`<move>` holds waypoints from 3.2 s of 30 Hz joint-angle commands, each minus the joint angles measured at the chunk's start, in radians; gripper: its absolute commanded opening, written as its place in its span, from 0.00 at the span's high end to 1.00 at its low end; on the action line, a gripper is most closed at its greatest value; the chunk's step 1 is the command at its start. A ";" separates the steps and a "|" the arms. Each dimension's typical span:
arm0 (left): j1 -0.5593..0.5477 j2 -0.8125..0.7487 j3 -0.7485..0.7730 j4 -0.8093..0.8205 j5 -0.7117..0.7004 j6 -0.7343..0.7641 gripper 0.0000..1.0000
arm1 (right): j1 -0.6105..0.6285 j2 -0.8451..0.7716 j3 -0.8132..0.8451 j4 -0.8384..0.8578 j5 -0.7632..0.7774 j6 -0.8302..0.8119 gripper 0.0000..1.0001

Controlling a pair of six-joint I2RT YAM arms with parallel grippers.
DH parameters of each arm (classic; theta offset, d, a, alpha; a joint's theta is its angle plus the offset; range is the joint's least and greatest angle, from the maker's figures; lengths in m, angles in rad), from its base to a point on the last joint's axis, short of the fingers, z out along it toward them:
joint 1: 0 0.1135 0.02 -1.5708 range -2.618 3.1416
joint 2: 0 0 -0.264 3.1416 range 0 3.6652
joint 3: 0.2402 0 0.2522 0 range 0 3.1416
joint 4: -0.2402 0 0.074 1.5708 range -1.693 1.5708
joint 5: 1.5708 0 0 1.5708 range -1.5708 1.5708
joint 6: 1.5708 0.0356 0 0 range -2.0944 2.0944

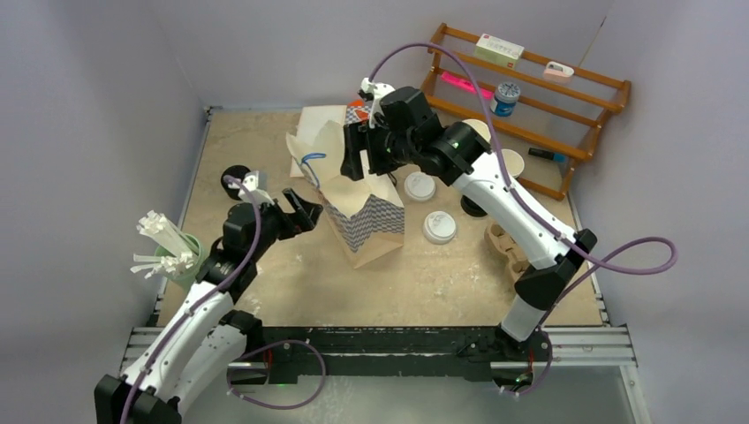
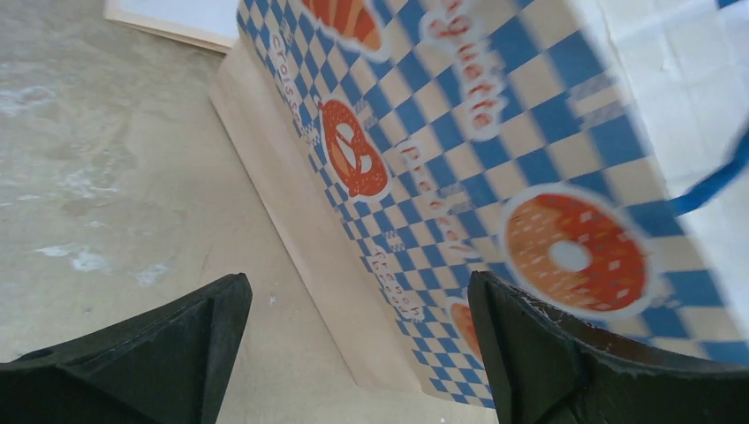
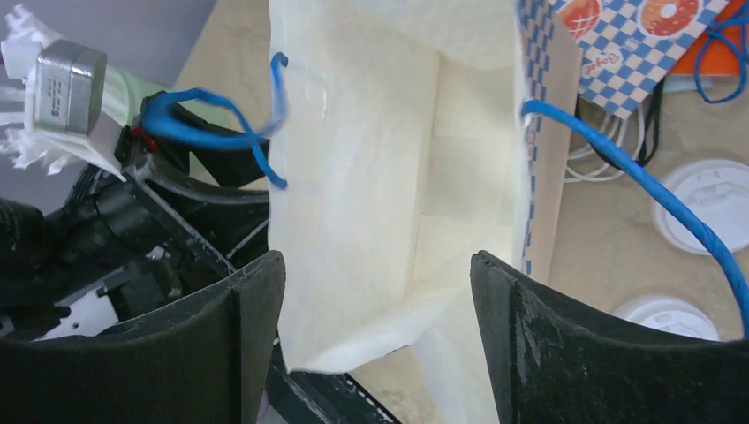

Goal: Pack the takeout coffee

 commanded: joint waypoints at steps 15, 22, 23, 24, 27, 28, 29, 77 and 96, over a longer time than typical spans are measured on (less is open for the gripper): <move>-0.003 -0.144 0.319 -0.283 0.062 -0.028 0.00 | 0.002 -0.137 0.001 0.006 0.237 -0.126 0.11; -0.005 -0.025 0.345 -0.211 0.223 -0.054 0.00 | -0.001 -0.124 -0.079 0.025 0.258 -0.140 0.08; -0.006 -0.014 0.350 -0.213 0.213 -0.053 0.00 | -0.001 -0.119 -0.079 0.028 0.233 -0.141 0.09; -0.007 -0.005 0.360 -0.224 0.192 -0.047 0.00 | -0.001 -0.117 -0.083 0.037 0.210 -0.140 0.10; -0.007 0.008 0.385 -0.261 0.115 -0.029 0.01 | -0.001 -0.140 -0.122 0.088 0.153 -0.141 0.10; -0.008 0.012 0.390 -0.268 0.092 -0.023 0.02 | -0.001 -0.154 -0.141 0.108 0.143 -0.144 0.09; -0.008 0.018 0.394 -0.278 0.071 -0.019 0.03 | -0.001 -0.168 -0.159 0.125 0.135 -0.148 0.09; -0.012 0.116 0.518 -0.324 0.133 0.151 1.00 | 0.014 -0.058 0.063 -0.027 0.182 0.027 0.08; -0.016 0.050 0.498 -0.315 0.031 0.182 1.00 | 0.024 -0.237 -0.338 0.076 0.265 0.166 0.64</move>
